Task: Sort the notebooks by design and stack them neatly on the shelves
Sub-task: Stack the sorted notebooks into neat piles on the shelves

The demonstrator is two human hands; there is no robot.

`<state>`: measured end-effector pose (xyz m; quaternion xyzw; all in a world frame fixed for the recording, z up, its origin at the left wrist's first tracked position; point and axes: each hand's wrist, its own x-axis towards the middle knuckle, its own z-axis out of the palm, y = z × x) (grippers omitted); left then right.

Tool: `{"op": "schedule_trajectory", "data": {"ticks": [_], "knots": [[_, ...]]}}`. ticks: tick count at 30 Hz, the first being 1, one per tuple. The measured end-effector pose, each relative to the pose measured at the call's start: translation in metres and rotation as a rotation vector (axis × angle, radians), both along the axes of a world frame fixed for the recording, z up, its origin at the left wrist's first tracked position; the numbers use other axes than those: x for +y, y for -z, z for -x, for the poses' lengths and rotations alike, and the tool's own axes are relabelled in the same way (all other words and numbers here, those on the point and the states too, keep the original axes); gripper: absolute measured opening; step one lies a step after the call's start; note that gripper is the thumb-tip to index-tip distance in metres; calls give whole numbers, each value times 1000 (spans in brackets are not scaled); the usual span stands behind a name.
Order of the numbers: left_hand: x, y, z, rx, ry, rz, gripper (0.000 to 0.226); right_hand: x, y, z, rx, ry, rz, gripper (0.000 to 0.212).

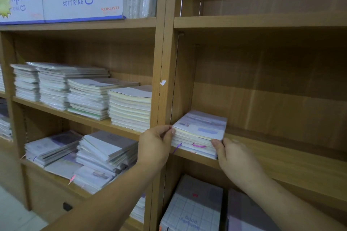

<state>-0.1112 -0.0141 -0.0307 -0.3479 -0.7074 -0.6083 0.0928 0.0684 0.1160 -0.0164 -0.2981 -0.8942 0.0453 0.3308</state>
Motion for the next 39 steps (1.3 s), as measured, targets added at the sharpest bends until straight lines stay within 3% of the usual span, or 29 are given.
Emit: {"op": "schedule_trajectory", "data": {"ticks": [2, 6, 10, 14, 21, 26, 30, 32, 35, 39], "knots": [[-1, -2, 0, 5, 1, 15, 24, -1, -1, 0, 14, -27, 32, 45], [-10, -3, -2, 51, -25, 71, 16, 4, -14, -13, 75, -77, 278, 58], [-26, 1, -11, 34, -24, 131, 12, 2, -27, -34, 2, -115, 310, 44], [-37, 5, -33, 54, 56, 213, 6, -13, -37, -52, -20, -169, 311, 49], [-11, -17, -123, 75, 322, 253, 10, -37, -58, -113, -285, 15, -86, 41], [44, -32, -211, 78, 540, 279, 13, -16, -78, -203, -311, 136, -111, 39], [97, -44, -285, 114, 705, 249, 17, 11, -91, -292, -246, 279, -245, 39], [122, -58, -314, 136, 768, 227, 17, 28, -96, -335, -126, 313, -334, 40], [155, -83, -344, 36, 868, 198, 2, 58, -103, -394, 58, 302, -445, 36], [195, -113, -373, -46, 912, 120, 10, 81, -124, -444, 141, 385, -590, 32]]}}
